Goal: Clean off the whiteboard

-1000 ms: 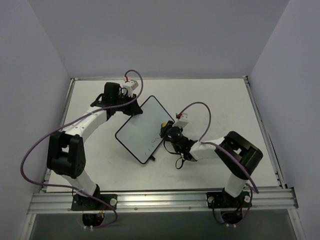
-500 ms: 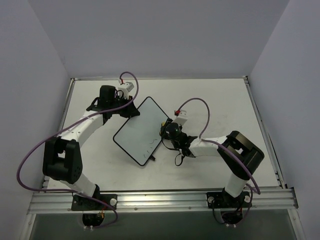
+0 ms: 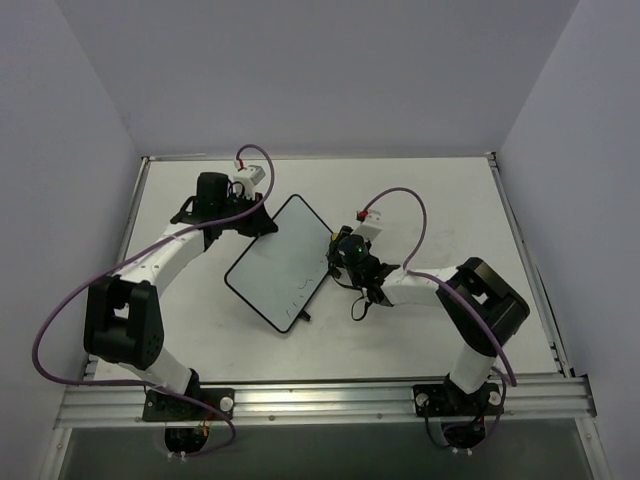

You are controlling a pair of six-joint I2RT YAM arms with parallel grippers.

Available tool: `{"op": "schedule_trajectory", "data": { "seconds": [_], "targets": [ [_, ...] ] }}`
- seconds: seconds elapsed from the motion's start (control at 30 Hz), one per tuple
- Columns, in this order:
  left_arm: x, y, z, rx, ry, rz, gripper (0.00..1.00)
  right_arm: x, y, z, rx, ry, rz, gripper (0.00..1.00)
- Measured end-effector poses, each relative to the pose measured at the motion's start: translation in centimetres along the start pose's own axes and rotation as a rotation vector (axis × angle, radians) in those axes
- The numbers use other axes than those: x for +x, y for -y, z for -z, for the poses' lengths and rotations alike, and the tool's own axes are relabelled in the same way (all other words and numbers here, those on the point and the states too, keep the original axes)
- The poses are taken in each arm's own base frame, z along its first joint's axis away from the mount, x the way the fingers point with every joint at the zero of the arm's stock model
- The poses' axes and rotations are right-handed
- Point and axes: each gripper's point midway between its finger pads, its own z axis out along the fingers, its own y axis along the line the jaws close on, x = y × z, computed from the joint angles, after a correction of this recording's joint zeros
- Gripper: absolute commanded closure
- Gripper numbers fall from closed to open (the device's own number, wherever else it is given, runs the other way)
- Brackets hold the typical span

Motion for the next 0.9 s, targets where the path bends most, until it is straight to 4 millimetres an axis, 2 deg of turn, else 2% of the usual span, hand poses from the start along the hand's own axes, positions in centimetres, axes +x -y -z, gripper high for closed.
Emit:
{"op": "schedule_trajectory", "data": {
  "seconds": [0.27, 0.4, 0.9],
  "targets": [
    [0.1, -0.2, 0.0, -0.004, 0.0, 0.005, 0.98, 0.3, -0.5, -1.3, -0.035, 0.023, -0.002, 1.0],
    [0.1, -0.3, 0.0, -0.005, 0.001, 0.011, 0.98, -0.1, -1.2, -1.4, -0.082, 0.053, -0.018, 1.0],
    [0.2, -0.5, 0.2, -0.011, 0.004, 0.015, 0.98, 0.5, -1.6, -1.2, -0.177, 0.1, -0.077, 1.0]
  ]
}}
